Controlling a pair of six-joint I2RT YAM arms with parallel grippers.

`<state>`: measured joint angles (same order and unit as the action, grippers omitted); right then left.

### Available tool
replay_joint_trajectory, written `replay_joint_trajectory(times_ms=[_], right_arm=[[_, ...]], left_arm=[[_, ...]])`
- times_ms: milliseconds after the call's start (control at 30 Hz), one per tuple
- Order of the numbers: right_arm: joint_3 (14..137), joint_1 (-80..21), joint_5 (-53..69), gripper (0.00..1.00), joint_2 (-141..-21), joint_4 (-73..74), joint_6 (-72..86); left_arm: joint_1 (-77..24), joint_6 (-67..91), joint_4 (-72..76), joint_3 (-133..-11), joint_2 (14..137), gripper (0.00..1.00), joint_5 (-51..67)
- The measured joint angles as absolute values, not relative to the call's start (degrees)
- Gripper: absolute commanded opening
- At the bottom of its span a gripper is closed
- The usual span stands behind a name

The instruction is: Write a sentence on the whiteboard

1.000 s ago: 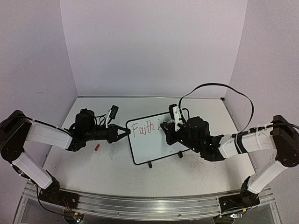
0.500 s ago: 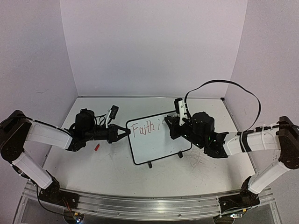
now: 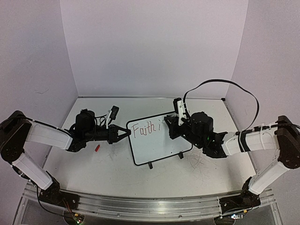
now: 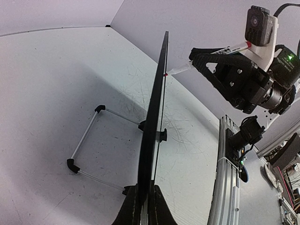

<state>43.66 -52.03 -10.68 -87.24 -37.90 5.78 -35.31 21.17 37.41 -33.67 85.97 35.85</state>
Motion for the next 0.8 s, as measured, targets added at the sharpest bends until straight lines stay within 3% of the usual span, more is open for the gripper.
replay_joint_trajectory(times_ms=[800], right_arm=[[41.83, -52.09, -9.67, 0.0, -87.79, -38.56, 7.41]], left_arm=[[-35.31, 21.22, 37.02, -33.76, 85.95, 0.0, 35.83]])
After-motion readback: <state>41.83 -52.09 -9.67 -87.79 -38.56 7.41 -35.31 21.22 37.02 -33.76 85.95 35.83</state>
